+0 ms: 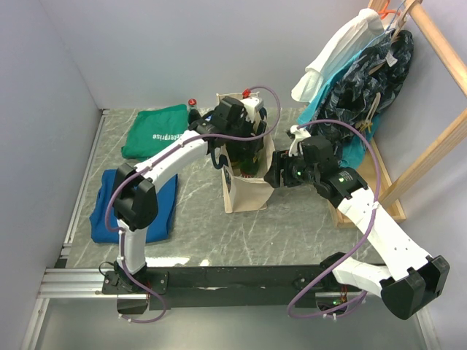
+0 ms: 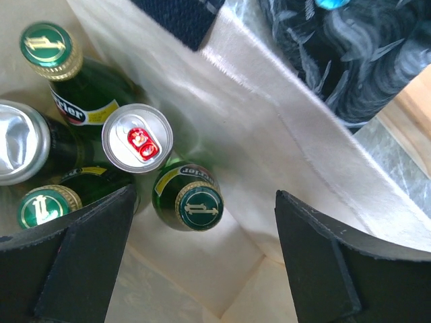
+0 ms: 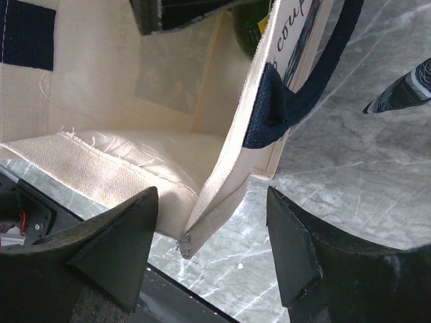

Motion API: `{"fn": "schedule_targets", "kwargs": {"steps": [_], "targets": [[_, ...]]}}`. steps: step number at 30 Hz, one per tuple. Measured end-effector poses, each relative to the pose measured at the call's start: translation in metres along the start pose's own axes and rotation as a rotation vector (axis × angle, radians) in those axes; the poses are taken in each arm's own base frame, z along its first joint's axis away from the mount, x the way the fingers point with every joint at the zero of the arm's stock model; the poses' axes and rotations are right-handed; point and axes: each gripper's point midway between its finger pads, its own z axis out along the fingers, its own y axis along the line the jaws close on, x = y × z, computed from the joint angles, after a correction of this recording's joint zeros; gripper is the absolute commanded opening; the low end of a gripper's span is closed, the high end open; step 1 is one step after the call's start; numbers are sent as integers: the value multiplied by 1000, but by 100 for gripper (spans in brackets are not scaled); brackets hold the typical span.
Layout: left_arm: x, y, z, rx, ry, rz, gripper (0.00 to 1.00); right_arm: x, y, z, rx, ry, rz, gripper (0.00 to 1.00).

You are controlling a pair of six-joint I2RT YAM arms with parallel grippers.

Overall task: Take the beverage out of the canvas bag
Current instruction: Take out the drink from the canvas bag.

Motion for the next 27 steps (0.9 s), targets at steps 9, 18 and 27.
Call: {"fn": "schedule_targets", "kwargs": {"steps": [9,18,27], "targets": [[16,4,11,-8,47,-15,84,0,0,0,0,0,0,71],[17,4,12,-8,47,-20,70,0,0,0,0,-1,0,71],[16,4,12,-8,45,-24,59,0,0,0,0,-1,0,71]]}}
